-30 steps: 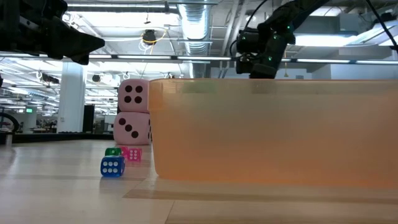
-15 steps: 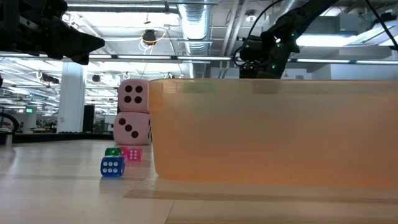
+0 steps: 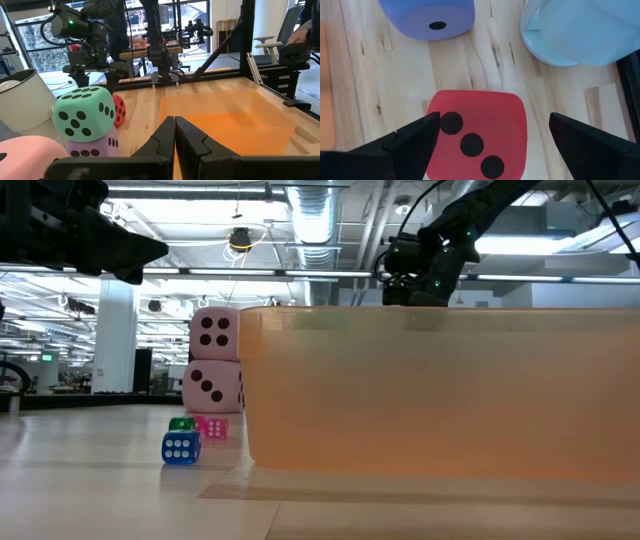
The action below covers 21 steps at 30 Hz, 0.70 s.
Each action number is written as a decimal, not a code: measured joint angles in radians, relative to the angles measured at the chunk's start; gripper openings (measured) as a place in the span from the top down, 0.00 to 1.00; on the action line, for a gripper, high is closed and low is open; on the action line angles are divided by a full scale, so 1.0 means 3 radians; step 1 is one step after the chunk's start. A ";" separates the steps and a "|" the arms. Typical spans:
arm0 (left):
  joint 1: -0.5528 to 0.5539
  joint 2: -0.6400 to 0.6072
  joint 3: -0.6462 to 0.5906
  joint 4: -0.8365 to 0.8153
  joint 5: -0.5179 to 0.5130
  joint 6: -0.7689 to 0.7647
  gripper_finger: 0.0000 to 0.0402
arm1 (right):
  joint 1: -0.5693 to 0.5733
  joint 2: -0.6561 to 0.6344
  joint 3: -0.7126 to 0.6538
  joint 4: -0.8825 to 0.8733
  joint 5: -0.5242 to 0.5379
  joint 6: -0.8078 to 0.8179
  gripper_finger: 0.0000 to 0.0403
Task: Pick & Place Dice
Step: Put the large red dice into the orange bin
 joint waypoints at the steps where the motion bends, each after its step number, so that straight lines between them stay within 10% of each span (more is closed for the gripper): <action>1: -0.0001 0.0000 0.0000 0.0000 0.0000 0.0000 1.00 | 0.0000 0.0000 0.0001 -0.0005 0.0000 0.0000 0.08; 21: -0.0001 0.0000 0.0000 -0.0001 0.0000 0.0000 1.00 | 0.0034 -0.0001 0.0008 -0.0052 -0.0001 -0.0163 0.08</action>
